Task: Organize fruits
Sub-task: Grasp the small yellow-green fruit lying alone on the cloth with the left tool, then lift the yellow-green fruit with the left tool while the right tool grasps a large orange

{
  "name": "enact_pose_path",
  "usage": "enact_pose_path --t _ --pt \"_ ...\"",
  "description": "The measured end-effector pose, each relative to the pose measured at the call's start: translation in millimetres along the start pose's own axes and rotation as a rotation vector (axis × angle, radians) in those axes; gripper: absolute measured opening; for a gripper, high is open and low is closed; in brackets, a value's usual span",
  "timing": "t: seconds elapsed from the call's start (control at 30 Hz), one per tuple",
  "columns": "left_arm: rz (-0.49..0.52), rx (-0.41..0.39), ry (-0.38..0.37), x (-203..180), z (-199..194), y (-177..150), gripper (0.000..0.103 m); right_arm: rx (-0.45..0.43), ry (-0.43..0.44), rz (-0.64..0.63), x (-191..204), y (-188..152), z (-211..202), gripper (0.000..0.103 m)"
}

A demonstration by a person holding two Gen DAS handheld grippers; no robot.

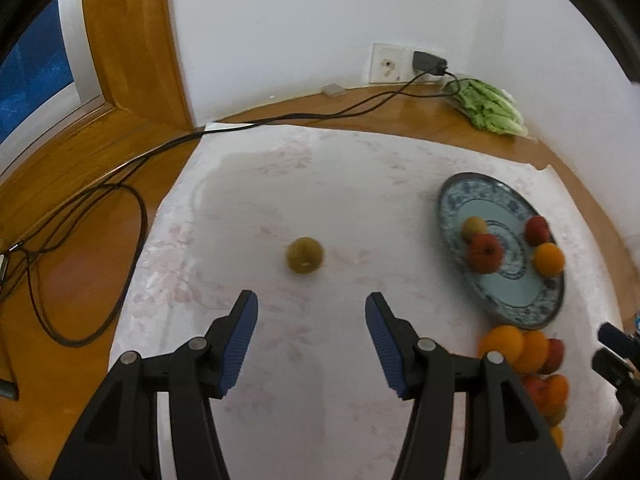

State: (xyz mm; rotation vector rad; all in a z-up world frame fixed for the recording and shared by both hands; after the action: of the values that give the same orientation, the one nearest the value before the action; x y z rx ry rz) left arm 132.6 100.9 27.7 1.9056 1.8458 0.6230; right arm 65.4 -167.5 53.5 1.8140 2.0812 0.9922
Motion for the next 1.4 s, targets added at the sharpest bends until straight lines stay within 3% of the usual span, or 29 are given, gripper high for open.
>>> enact_pose_path --t 0.2,0.6,0.77,1.4 --pt "-0.037 -0.010 0.006 11 18 5 0.059 0.020 -0.004 0.014 -2 -7 3 0.045" --pt "-0.033 -0.001 -0.019 12 39 14 0.045 0.034 0.000 0.039 -7 -8 9 0.045" --pt "-0.004 -0.010 0.006 5 42 15 0.026 0.038 0.007 0.041 -8 -9 11 0.045" --pt "-0.055 -0.026 -0.058 -14 -8 -7 0.026 0.040 0.051 -0.005 3 -18 7 0.045"
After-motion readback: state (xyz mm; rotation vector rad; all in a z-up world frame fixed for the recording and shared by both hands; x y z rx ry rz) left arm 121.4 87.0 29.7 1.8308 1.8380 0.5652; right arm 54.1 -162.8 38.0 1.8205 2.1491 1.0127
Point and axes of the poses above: each gripper's, at about its wrist camera, not at the fingertips, and z roughly the way its jaws point, x to its left, y to its top, the point moved 1 cm from there along z, roughly the way its jaws point, and after that the axes turned 6 degrees about z, right-handed, at the moved point
